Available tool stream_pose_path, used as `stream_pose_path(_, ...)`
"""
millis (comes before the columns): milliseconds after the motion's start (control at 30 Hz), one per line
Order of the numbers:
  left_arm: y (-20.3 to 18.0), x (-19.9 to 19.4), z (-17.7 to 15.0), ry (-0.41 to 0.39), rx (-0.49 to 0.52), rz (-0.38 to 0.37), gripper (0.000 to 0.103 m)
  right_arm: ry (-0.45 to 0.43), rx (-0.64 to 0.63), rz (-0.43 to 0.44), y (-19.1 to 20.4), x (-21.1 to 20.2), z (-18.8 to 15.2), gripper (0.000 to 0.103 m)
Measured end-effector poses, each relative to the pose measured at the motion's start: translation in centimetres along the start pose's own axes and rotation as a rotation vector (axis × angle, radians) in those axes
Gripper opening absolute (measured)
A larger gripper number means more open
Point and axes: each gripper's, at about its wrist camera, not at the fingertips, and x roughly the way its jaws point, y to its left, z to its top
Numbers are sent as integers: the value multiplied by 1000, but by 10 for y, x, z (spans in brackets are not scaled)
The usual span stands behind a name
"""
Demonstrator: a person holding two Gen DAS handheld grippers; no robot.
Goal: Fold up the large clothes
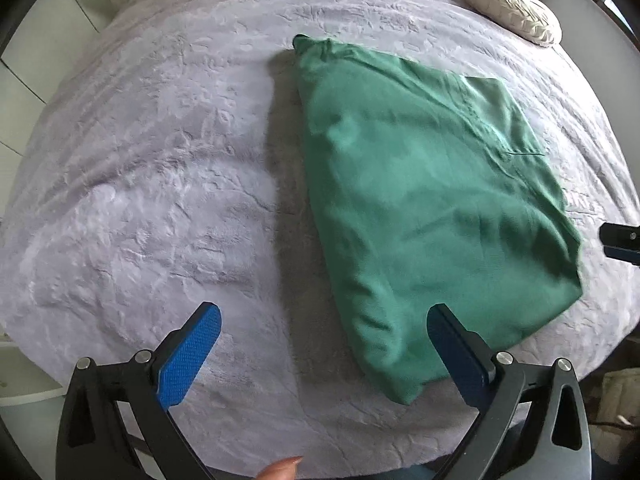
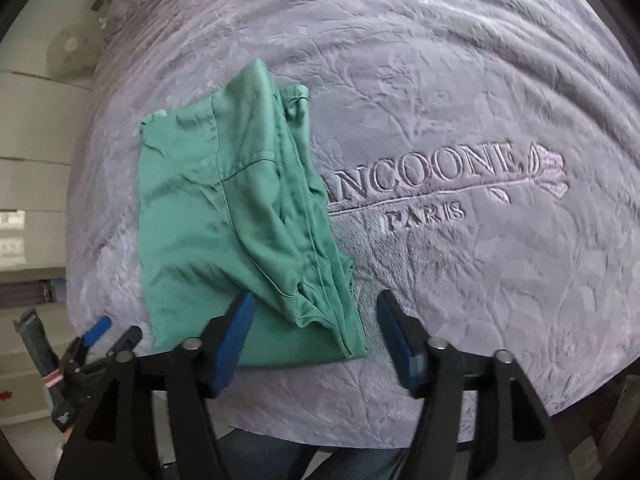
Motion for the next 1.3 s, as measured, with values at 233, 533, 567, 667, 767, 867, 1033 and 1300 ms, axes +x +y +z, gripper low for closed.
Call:
stream_pose_path(233,4,-5,9,58,-51,14,103,17,-97,-135,30,1,0,82)
stream_pose_path(533,6,-42,37,-10,-120,33,103,-114,-216,-205,78,-28,11,103)
stream_pose_path(567,5,-46,39,-23,-119,39,103,-132,-222,-211,83,-32,11,103)
stream_pose_path(667,1,-52,42,-40,-112,56,103,-141,-227,-216,92,-38,13,103)
stream_pose_path(767,-4,-60,44,-58,-105,62,103,-125,-226,-219,98,-40,12,103)
stream_pose_path(867,-10,-64,45,-64,-106,62,103,-126,-233,-235,102,-42,11,103)
stream_pose_path(1033,-16,-68,47,-67,-95,69,103,-134,-244,-249,107,-45,9,103)
stream_pose_path(1300,-22,-70,47,-69,-94,74,103,-131,-235,-262,107,-45,9,103)
